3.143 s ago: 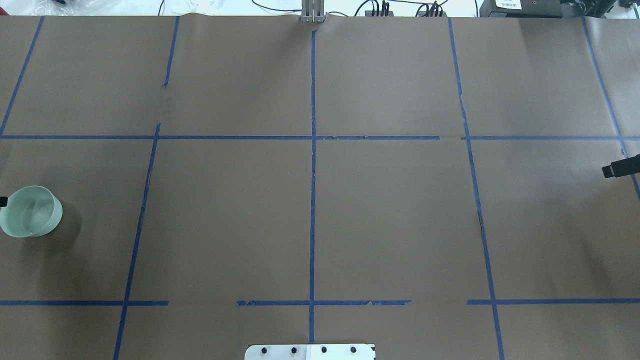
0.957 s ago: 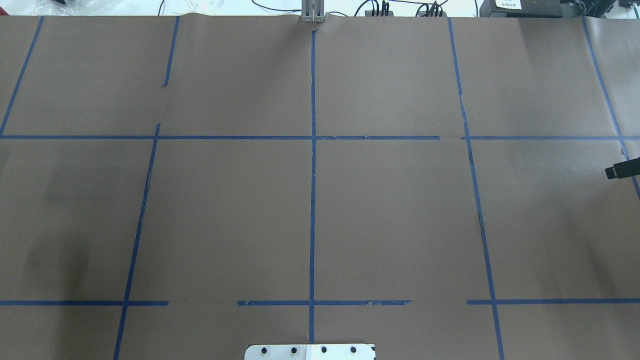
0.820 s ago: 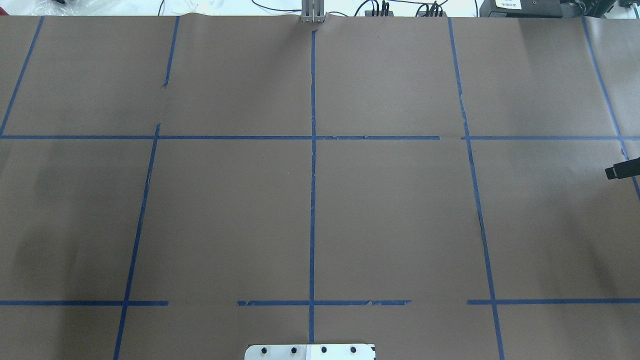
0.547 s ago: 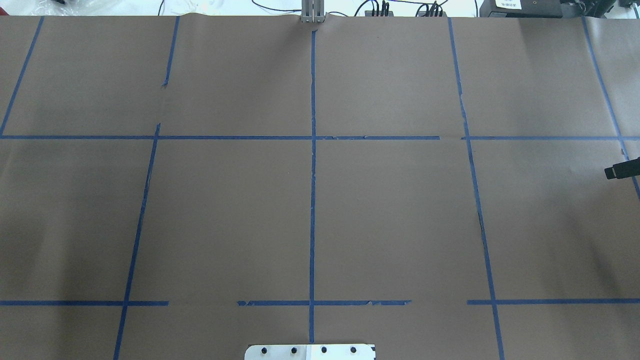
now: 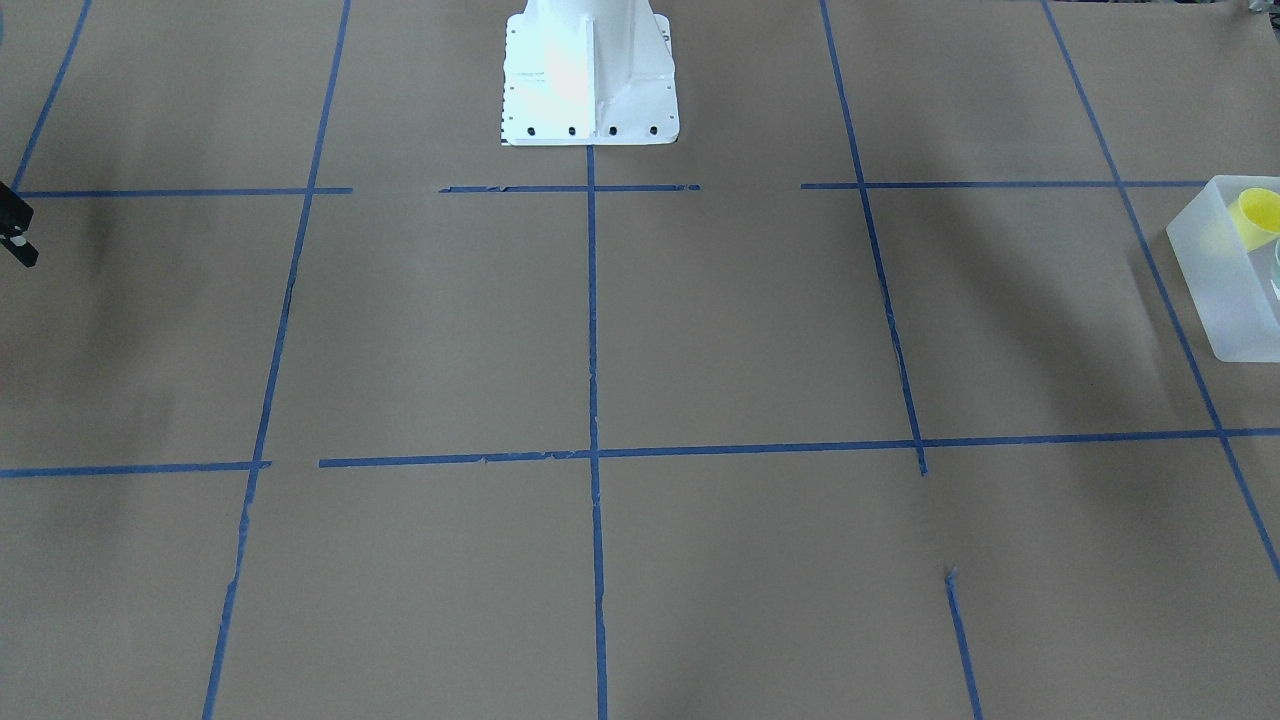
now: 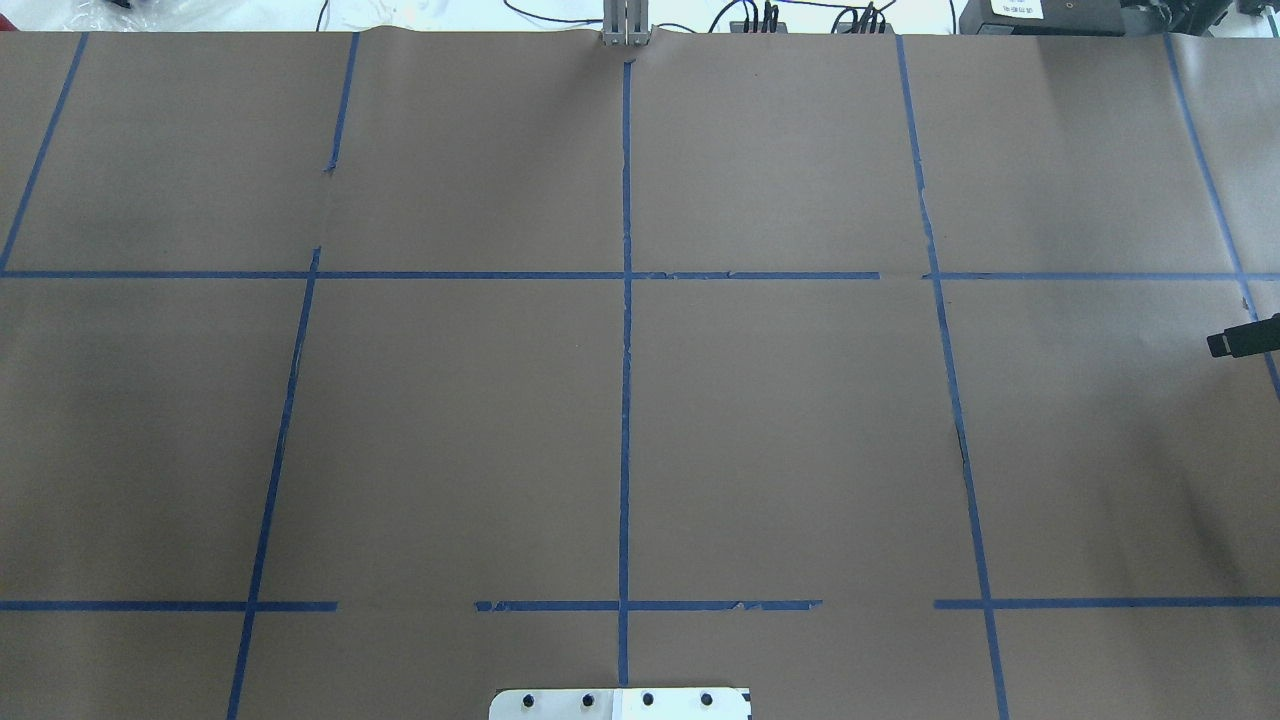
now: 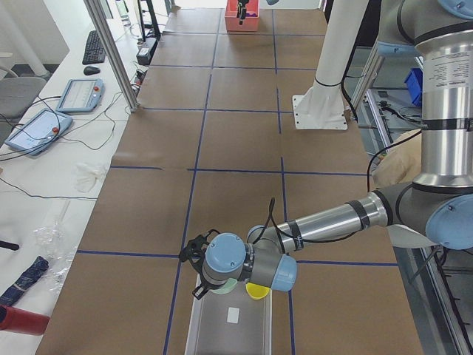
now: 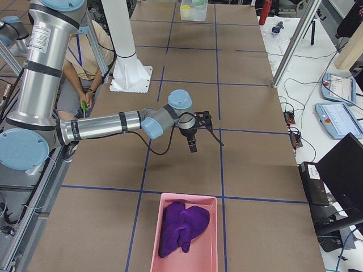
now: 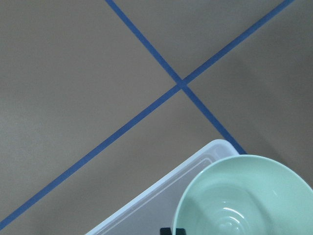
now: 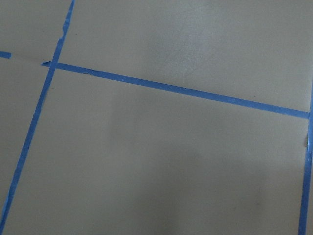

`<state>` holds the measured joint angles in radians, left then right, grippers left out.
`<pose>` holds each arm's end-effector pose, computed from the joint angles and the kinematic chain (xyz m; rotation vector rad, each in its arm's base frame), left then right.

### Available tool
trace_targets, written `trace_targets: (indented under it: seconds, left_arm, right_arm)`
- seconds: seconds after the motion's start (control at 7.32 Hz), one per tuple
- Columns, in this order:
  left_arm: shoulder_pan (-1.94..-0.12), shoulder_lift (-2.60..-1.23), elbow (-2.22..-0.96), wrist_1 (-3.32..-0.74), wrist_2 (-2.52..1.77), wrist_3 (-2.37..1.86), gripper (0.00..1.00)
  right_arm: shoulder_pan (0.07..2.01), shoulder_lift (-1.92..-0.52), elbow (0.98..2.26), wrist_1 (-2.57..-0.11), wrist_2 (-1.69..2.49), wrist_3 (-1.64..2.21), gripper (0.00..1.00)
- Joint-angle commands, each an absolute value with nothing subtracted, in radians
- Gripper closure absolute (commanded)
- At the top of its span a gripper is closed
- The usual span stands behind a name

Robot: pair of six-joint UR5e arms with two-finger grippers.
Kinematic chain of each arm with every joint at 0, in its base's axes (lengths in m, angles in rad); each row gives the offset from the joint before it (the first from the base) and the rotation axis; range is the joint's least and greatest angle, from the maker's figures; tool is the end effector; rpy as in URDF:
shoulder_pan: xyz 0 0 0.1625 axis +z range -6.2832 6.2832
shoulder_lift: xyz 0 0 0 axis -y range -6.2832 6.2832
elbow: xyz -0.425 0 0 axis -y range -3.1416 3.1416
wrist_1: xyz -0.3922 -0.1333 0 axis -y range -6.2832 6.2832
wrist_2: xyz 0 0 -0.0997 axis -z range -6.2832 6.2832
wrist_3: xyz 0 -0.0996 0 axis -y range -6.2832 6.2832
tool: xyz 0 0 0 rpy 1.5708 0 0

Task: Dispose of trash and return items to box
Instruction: 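Carry the green bowl with the left gripper into the clear bin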

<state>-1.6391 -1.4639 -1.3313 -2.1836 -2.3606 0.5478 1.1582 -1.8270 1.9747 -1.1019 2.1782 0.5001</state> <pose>-0.0923 -0.4329 0.7596 0.4850 0.6806 0.5569 -0.0939 -0.4052 0.5250 0.2768 -0.7900 -0.1049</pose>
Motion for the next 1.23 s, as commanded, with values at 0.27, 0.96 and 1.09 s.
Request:
trace_targets:
  seconds: [0.27, 0.96, 1.09]
  left_arm:
    - [-1.640, -1.459, -1.388, -2.221, -2.347, 0.454, 0.00]
    - [-1.543, -1.459, -1.761, -1.913, -2.315, 0.098, 0.00]
    - [-1.545, -1.445, -1.761, -1.898, -2.319, 0.103, 0.00]
  right_arm:
    - [1.158, -1.827, 1.974, -1.101, 2.178, 0.503, 0.00]
    - [1.299, -1.853, 1.973, -1.199, 2.392, 0.427, 0.00]
    - [1.331, -1.868, 1.979, -1.291, 2.413, 0.322, 0.00]
